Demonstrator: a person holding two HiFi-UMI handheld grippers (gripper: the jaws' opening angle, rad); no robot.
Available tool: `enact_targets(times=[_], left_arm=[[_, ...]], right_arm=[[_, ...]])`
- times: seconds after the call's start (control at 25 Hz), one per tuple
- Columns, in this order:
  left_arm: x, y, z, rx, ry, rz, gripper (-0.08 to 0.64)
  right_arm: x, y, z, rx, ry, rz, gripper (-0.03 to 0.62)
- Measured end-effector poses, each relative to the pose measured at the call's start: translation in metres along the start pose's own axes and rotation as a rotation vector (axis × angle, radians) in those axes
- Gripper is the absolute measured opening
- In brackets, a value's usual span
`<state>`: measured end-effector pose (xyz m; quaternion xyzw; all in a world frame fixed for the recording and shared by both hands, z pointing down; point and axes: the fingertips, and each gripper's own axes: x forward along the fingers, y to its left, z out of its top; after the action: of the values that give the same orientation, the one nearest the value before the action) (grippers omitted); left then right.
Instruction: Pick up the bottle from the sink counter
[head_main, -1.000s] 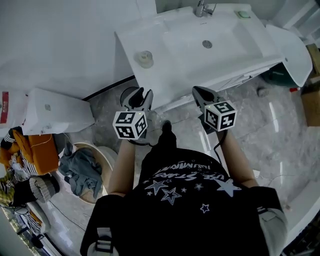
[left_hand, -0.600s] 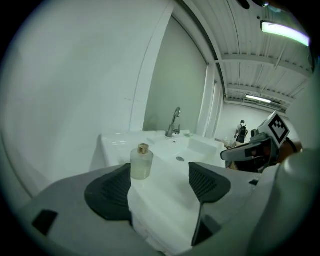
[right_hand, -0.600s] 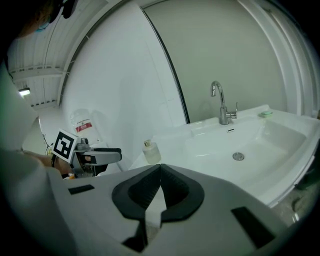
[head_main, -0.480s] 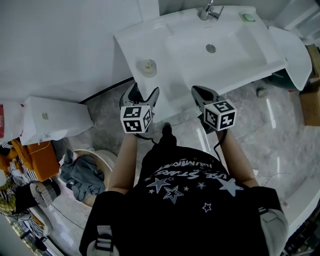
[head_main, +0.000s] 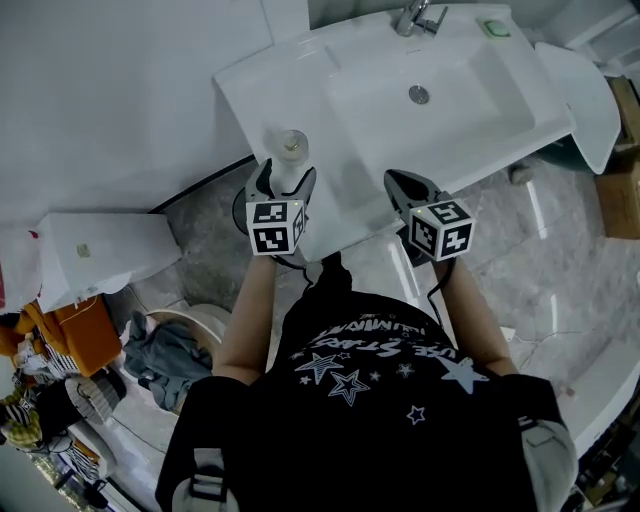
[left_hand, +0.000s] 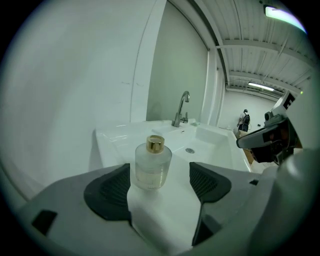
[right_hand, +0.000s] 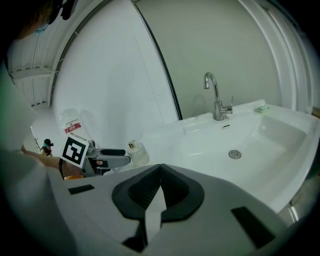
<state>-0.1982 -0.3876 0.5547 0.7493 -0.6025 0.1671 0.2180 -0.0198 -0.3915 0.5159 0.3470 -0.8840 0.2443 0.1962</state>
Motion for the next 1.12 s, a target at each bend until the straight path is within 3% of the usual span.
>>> enact_targets(times=[1.0, 1.12], left_arm=[[0.061, 0.016, -0.005, 0.088, 0.148, 0.062, 0.354], [0.059, 0.014, -0.004, 0.082, 0.135, 0.062, 0.353]], right_arm=[[0.024, -0.017, 0.001, 0.068, 0.024, -0.053, 0.006], [0.026, -0.019, 0.0, 0.074, 0.026, -0.056, 0.006]])
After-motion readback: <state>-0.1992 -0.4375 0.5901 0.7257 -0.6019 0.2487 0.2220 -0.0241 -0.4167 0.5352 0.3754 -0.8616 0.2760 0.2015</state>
